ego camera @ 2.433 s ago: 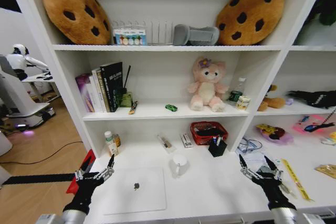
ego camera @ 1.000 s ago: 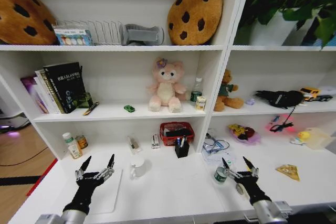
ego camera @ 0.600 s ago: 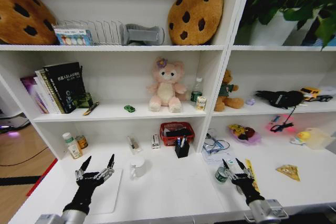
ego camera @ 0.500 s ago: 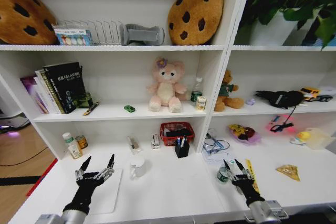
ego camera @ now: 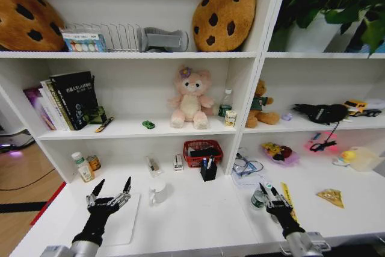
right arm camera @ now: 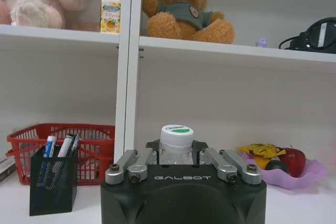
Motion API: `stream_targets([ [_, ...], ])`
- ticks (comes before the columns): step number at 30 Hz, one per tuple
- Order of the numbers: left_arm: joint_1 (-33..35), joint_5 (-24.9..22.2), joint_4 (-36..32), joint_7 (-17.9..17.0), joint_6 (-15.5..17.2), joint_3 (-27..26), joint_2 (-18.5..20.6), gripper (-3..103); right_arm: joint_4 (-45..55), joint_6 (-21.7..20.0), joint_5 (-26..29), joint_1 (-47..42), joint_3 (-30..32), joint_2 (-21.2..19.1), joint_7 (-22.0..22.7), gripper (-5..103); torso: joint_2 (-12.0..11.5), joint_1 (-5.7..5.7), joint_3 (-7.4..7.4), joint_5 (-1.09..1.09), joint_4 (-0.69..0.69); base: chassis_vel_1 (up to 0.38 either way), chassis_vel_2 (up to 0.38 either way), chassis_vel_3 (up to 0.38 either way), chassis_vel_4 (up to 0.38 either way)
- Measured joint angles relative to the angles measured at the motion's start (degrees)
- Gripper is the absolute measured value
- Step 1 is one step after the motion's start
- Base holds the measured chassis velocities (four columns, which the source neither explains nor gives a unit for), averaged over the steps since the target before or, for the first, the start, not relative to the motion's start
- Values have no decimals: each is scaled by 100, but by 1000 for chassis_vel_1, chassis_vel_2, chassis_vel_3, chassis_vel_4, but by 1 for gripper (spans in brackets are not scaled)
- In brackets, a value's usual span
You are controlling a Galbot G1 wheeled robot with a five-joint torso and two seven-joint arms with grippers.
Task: Organize the objects on the table.
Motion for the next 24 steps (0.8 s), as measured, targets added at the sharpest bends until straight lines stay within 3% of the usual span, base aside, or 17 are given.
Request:
stream_targets([
  [5,0,0,0,1,0,0,0,100,481,116,-10,-570,188,403,117,30,1,0,0,0,-2,0,0,0,0],
  [8,0,0,0,0,1,0,0,100,794,339,-333,-1209,262,943,370,30,1,0,-1,-1,-3,0,0,0,0],
  [17,0,0,0,0,0,0,0,100,843,769,-738,-1779,202,1345,629,30,1,-1,-1,1,-1,0,0,0,0],
  [20,0,0,0,0,1,0,0,100,739,1209,-1237,-2178,38,1586,957,30,1,0,-1,0,0,0,0,0,0],
  [24,0,0,0,0,0,0,0,100,487,1481,-1631,-2293,-103,1837,1447,30,1,-1,-1,0,-2,0,0,0,0],
])
